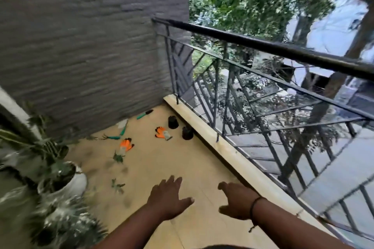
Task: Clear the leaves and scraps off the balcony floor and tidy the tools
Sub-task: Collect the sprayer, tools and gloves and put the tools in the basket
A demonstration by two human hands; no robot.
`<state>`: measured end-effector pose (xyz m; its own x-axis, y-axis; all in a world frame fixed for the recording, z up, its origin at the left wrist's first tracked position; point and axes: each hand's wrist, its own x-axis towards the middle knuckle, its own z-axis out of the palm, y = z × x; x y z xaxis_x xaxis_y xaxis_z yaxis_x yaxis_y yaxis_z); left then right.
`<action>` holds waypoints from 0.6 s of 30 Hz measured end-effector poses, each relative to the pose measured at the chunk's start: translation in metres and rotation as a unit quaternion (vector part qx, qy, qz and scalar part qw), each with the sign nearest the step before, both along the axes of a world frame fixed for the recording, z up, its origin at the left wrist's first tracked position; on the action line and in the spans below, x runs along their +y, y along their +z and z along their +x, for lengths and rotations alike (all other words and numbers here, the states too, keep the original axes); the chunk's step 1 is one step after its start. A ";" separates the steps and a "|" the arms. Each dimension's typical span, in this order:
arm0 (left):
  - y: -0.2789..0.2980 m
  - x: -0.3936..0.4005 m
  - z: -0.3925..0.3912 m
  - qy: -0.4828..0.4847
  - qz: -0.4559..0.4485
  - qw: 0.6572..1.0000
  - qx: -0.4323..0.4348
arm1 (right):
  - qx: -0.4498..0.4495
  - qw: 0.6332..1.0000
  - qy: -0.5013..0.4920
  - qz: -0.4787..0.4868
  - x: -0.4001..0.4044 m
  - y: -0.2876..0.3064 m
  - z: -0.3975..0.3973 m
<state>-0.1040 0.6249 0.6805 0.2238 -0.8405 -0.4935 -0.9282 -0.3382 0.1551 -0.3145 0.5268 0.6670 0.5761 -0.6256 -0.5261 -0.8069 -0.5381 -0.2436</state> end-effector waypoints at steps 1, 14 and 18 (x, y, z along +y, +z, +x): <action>-0.003 -0.008 0.013 0.015 0.003 1.000 0.002 | -0.001 1.000 0.009 -0.001 -0.014 -0.001 0.014; -0.001 -0.109 0.132 0.235 0.013 0.972 0.015 | 0.032 0.966 0.247 -0.071 -0.228 0.011 0.185; -0.002 -0.127 0.167 0.291 -0.034 0.956 -0.024 | 0.011 0.940 0.317 -0.122 -0.257 0.014 0.251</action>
<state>0.0626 0.4976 0.6785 0.6843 -0.5958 -0.4205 -0.5918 -0.7906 0.1571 -0.0632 0.2693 0.6807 0.8647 -0.2628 -0.4281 -0.3078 -0.9507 -0.0381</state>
